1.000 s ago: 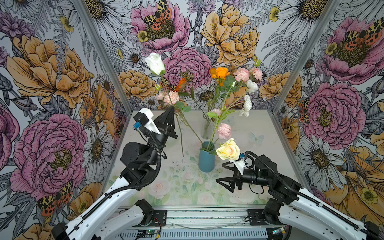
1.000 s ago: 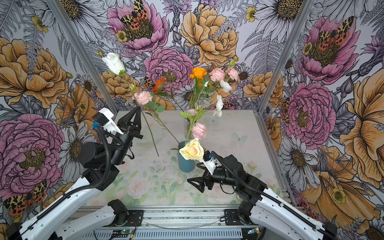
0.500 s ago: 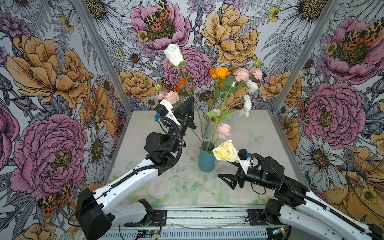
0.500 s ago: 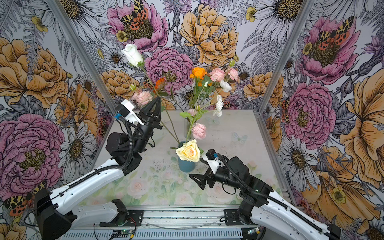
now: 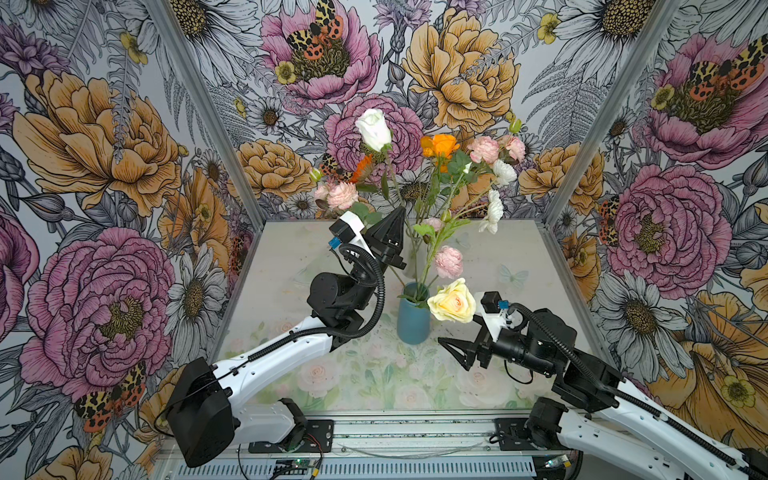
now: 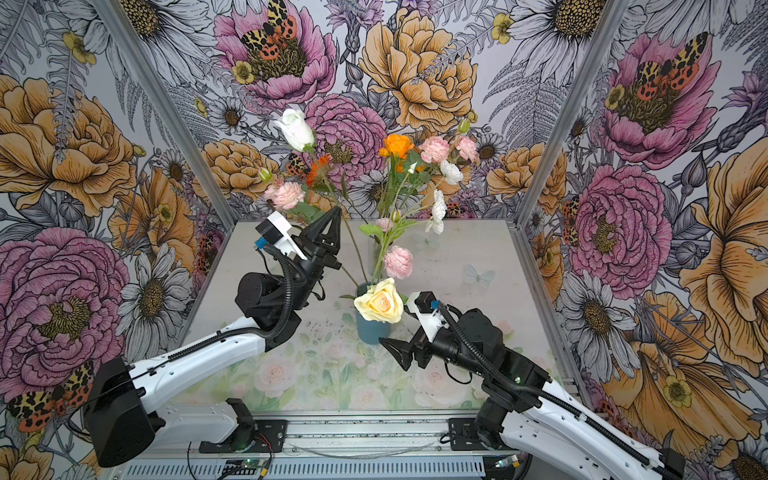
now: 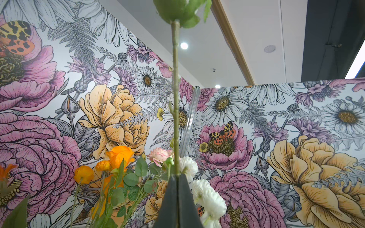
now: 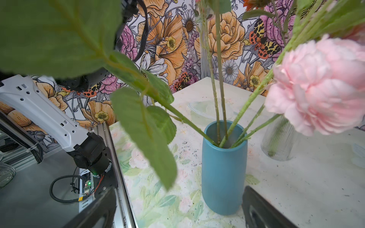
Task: Arrange the flowers into the vase
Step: 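Raise the white rosebud upright and carry it toward the teal vase with the left gripper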
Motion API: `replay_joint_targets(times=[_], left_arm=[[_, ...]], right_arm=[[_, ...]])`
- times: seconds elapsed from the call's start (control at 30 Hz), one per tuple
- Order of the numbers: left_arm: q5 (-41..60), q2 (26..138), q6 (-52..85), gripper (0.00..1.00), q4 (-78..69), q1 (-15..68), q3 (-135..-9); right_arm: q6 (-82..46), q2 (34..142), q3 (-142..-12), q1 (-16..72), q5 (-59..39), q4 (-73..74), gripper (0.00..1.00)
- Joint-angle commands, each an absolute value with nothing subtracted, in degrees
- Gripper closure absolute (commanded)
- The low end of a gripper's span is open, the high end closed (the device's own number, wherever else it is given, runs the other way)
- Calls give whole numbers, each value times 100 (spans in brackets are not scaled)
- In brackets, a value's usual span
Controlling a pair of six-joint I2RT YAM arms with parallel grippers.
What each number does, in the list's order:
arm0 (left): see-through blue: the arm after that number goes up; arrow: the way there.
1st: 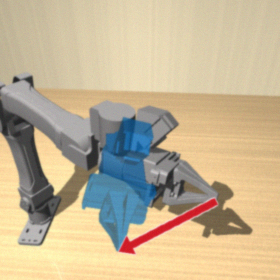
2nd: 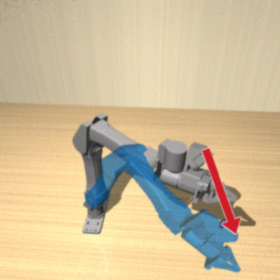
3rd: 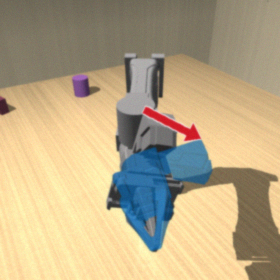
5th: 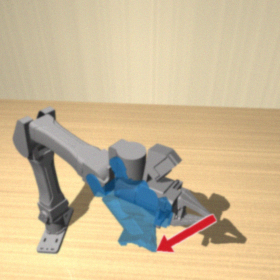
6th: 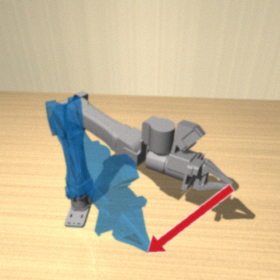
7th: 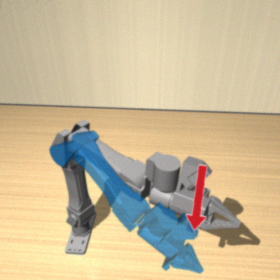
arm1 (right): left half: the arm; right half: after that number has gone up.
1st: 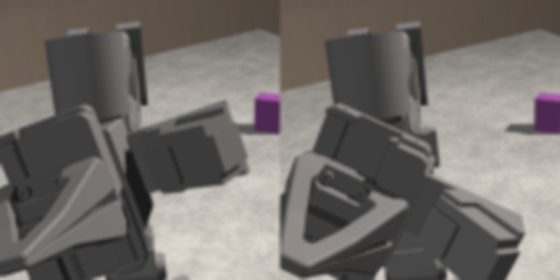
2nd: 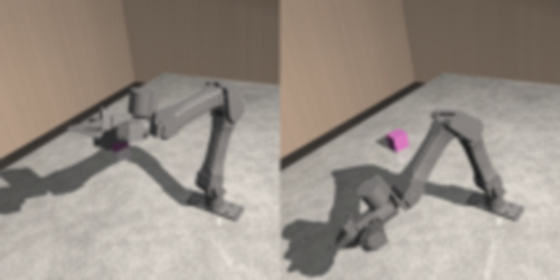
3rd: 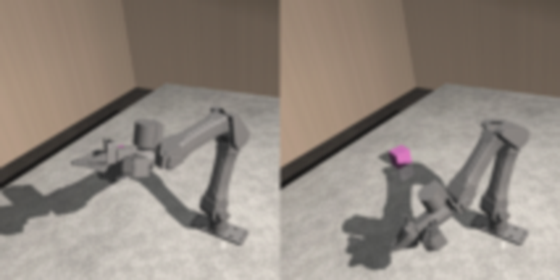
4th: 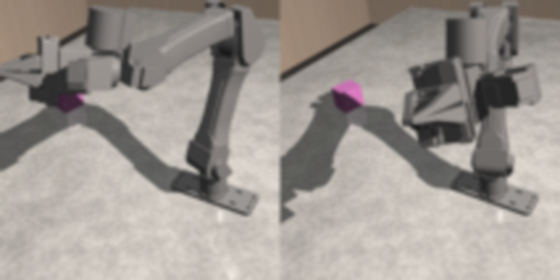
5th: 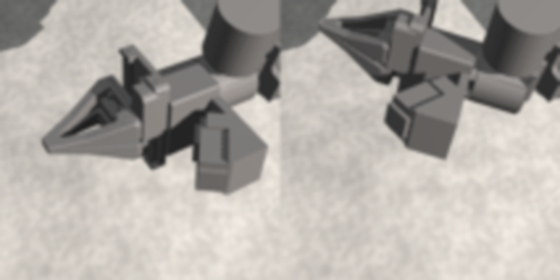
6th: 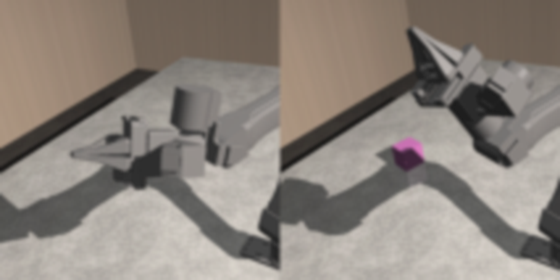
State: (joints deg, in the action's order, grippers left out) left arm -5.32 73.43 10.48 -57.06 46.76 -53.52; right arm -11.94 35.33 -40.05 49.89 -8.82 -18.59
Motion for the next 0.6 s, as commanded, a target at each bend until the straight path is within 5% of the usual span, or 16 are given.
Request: replay_joint_targets(times=[0.0, 0.57], left_arm=[[7, 7439, 904, 100, -6099, 4737, -5145], [-296, 7600, -39, 100, -7013, 5195, -3861]], right_arm=[[-1234, 3544, -4027, 4943, -590, -1876, 1], [-1318, 3796, -4065, 4909, -668, -1865, 0]])
